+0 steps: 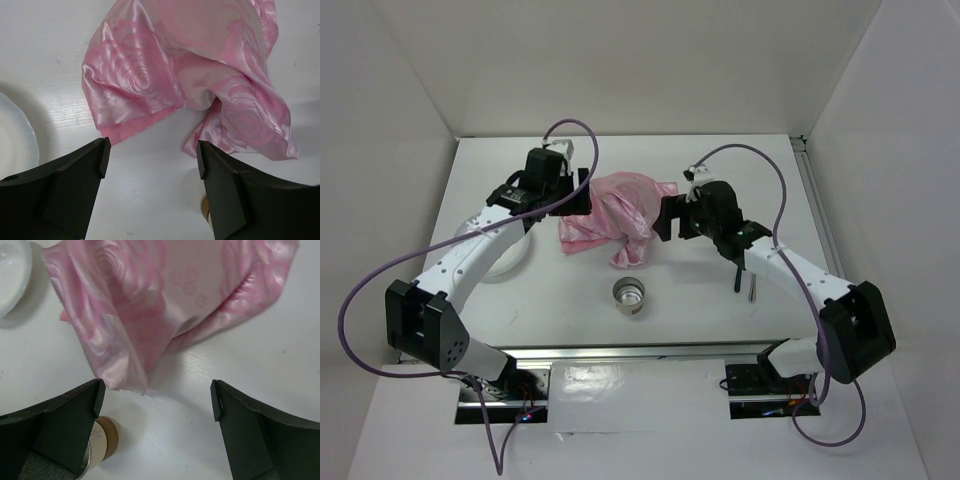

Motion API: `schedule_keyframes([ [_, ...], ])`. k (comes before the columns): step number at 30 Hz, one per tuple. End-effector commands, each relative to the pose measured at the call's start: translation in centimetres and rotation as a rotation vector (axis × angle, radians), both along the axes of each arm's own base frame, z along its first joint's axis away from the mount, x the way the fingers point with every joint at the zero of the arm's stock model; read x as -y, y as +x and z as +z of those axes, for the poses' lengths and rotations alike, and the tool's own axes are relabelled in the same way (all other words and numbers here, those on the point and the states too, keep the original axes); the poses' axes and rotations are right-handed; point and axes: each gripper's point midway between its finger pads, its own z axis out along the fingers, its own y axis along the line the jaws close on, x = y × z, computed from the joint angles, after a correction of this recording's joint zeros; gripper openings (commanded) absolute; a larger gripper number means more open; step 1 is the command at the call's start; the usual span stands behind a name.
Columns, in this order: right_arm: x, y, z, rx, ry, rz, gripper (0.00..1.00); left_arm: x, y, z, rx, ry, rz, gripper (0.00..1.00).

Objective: Set the dinner table for one person

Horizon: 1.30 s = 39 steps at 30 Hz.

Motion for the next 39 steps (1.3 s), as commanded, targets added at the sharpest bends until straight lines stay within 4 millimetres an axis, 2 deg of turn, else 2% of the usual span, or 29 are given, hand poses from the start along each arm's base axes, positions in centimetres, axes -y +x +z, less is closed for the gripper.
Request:
schedule_keyframes([
  [1, -2.4, 0.2, -0.2, 0.027, 0.023, 0.111, 1.0, 0.6, -0.3, -0.1, 0.01, -0.049, -0.019, 0.86],
  [3, -3.3, -0.3, -0.6, 0.013, 0.016, 0.134, 1.0, 1.1, -0.2, 0.1, 0.015, -0.07, -0.04, 0.86],
  [5, -4.6, -1.1, -1.1, 0.015, 0.016, 0.182, 1.0, 1.5, 0.1, -0.6, -0.001, -0.083, -0.041, 0.86],
  [6, -5.1, -1.5, -1.1, 0.024, 0.027, 0.202, 1.0, 1.8, 0.3, -1.7, -0.031, -0.079, -0.047, 0.88],
  [7, -5.5, -1.6, -0.6, 0.04, 0.036, 0.212, 1.0, 1.5, 0.8, -1.7, -0.03, -0.079, -0.038, 0.9],
  [9, -6.2, -2.3, -1.0, 0.048, 0.041, 0.235, 1.0, 2.4, 1.4, -2.2, -0.056, -0.103, -0.055, 0.91],
  [12, -6.5, -2.7, -1.6, 0.05, 0.053, 0.239, 1.0, 3.3, 2.6, -2.7, -0.058, -0.131, -0.058, 0.94],
  [14, -7.1, -2.6, -0.8, 0.069, 0.087, 0.256, 1.0, 3.8, 3.2, -4.0, -0.091, -0.137, -0.059, 0.93],
  [16, -7.4, -2.5, -2.1, 0.036, 0.086, 0.258, 0.99, 4.2, 3.8, -4.6, -0.105, -0.146, -0.058, 0.91],
  [18, -7.9, -2.2, -2.4, 0.031, 0.089, 0.268, 0.98, 4.0, 4.6, -5.6, -0.12, -0.15, -0.039, 0.9],
  [23, -8.5, -1.6, -4.8, -0.005, 0.081, 0.248, 0.82, 4.9, 5.8, -5.7, -0.113, -0.181, -0.04, 0.9],
  [25, -8.8, -1.3, -5.0, -0.013, 0.088, 0.242, 0.69, 5.6, 6.4, -5.6, -0.11, -0.202, -0.062, 0.86],
  [28, -8.8, -1.0, -6.1, -0.036, 0.085, 0.22, 0.52, 6.3, 6.8, -5.7, -0.123, -0.226, -0.078, 0.75],
  [29, -9.0, -0.8, -5.7, -0.033, 0.097, 0.216, 0.4, 6.6, 6.9, -5.9, -0.126, -0.236, -0.09, 0.71],
  [30, -9.0, -0.8, -6.1, -0.043, 0.092, 0.215, 0.34, 6.8, 6.8, -5.9, -0.132, -0.249, -0.092, 0.64],
  [31, -9.2, -0.5, -5.6, -0.031, 0.099, 0.216, 0.29, 7.2, 7.0, -5.3, -0.118, -0.265, -0.108, 0.58],
  [32, -9.3, -0.3, -5.2, -0.028, 0.1, 0.216, 0.16, 6.8, 7.3, -5.9, -0.128, -0.263, -0.097, 0.38],
  [33, -9.1, -0.4, -5.5, -0.04, 0.088, 0.207, 0.08, 7.0, 7.8, -5.4, -0.118, -0.273, -0.092, 0.24],
  [34, -9.3, 0.1, -4.6, -0.022, 0.088, 0.213, 0.0, 7.2, 7.9, -4.9, -0.117, -0.28, -0.1, 0.12],
  [35, -9.0, 0.2, -4.8, -0.029, 0.059, 0.207, 0.0, 7.2, 7.7, -5.3, -0.141, -0.273, -0.096, 0.0],
  [38, -7.3, 2.2, -3.3, 0.018, -0.018, 0.145, 0.0, 5.7, 9.1, -3.8, -0.111, -0.219, -0.092, 0.0],
  [39, -6.6, 3.0, -2.9, 0.034, -0.039, 0.131, 0.0, 4.9, 9.5, -2.5, -0.089, -0.185, -0.1, 0.0],
])
